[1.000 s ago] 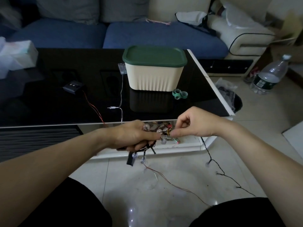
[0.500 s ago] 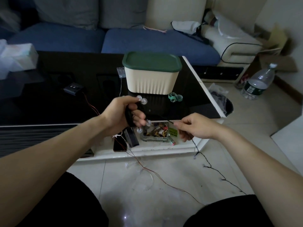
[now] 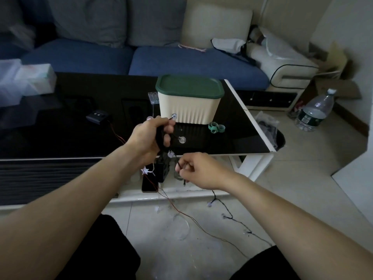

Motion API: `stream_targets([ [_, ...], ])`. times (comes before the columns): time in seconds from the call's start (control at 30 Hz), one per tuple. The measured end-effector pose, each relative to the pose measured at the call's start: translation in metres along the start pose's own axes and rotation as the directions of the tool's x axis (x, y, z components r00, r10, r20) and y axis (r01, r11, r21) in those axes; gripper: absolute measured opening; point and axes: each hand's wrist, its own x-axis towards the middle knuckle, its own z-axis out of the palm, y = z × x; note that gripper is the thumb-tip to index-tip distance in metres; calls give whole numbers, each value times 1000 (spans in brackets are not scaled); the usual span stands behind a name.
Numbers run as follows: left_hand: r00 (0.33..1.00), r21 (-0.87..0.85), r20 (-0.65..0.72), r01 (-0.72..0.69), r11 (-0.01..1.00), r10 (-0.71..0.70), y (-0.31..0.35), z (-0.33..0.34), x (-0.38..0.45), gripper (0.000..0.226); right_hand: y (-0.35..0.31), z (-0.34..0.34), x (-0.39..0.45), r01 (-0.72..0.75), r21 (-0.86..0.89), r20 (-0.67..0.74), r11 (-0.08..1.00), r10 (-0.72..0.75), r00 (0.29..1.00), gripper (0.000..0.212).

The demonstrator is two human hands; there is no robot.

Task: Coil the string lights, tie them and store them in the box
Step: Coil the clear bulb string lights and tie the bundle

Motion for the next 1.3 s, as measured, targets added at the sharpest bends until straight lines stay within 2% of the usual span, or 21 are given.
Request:
stream_targets([
  [0.1,999,50,-53,-1,999,4,1,-1,1,22,1,-9,1,-86,59,43,994,84,996,12],
  [0.2,998,201,-70,22,979,-8,2,-2,-2,27,-1,-25,2,-158,322,96,933,133,986,12],
  [0.27,998,347,-71,24,938,0,2,-3,-2,28,-2,-38,2,-152,428,43,891,148,988,15],
  [0.4,998,430,-65,36,902,-9,3,-5,1,27,3,-48,7,-73,528,-140,846,171,975,20],
  [0.47,999,520,-51,42,853,-18,6,-5,2,27,5,-52,12,-50,540,-226,840,202,953,20],
  [0.57,999,626,-35,26,779,-6,8,-4,2,28,6,-56,17,-55,546,-237,836,218,947,23],
  [0.63,998,565,-68,30,824,10,7,-2,2,27,6,-53,19,-66,542,-191,838,199,961,29],
  [0.73,987,224,-143,101,969,-70,6,2,2,29,1,-45,24,-63,491,-140,869,150,979,31],
  [0.8,981,13,-152,122,993,-118,6,-3,3,31,-9,-41,32,-60,444,-111,894,121,986,30],
  [0.9,978,-139,-108,166,976,-181,6,-16,3,28,-22,-32,41,-59,313,-89,948,91,992,29],
  [1.03,986,-201,-4,162,966,-166,10,-21,2,22,-26,-17,53,-114,243,-71,963,135,988,39],
  [1.17,990,-321,59,142,936,-130,8,-13,1,29,-28,-11,56,-117,133,-110,984,132,985,33],
  [1.23,990,-264,78,135,955,-118,7,-12,2,30,-27,-10,54,-104,88,-148,991,116,982,33],
  [1.3,994,-114,52,102,988,-96,3,-15,6,33,-23,-12,52,-98,93,-206,991,115,972,35],
])
